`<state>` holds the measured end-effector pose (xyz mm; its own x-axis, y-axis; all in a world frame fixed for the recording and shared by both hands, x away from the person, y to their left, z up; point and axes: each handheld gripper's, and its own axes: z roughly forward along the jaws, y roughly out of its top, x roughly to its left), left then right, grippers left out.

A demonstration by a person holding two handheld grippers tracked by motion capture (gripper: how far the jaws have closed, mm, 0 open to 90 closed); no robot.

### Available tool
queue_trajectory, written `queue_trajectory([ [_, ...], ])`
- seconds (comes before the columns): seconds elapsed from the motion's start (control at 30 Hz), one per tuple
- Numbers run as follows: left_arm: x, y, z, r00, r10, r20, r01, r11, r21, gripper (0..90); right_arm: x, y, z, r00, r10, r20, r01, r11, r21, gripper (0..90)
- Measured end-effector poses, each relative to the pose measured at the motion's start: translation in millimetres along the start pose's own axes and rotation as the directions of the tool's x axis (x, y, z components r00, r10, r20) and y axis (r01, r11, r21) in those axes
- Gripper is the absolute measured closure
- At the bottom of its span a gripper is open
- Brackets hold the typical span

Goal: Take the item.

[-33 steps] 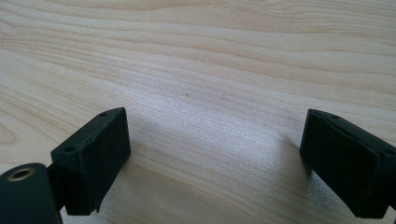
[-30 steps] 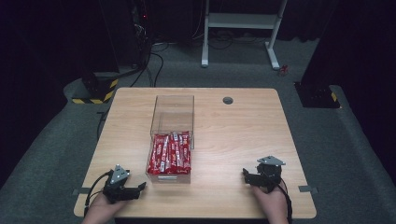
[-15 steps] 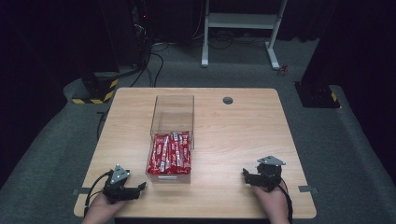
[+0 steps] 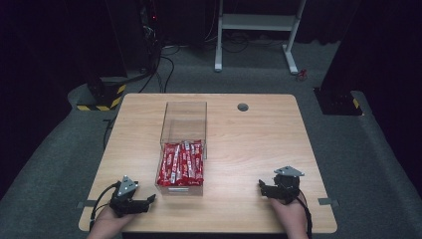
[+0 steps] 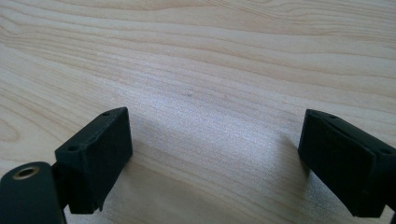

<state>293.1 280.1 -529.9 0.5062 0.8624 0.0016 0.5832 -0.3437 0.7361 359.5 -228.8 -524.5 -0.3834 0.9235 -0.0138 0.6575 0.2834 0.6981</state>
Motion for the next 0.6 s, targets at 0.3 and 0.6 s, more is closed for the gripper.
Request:
queue_trajectory([
  [0.3, 0.0, 0.0, 0.0, 1.0000, 0.000, 0.000, 0.000, 1.0000, 0.000, 14.3, 0.3, 0.2, -1.0, 1.0000, -0.002, 0.000, 0.002, 1.0000, -0.004, 12.1],
  [0.6, 0.0, 0.0, 0.0, 1.0000, 0.000, 0.000, 0.000, 1.0000, 0.000, 14.3, -0.3, 1.0, -3.9, 1.0000, 0.000, -0.006, 0.000, 0.9999, -0.017, 12.5],
])
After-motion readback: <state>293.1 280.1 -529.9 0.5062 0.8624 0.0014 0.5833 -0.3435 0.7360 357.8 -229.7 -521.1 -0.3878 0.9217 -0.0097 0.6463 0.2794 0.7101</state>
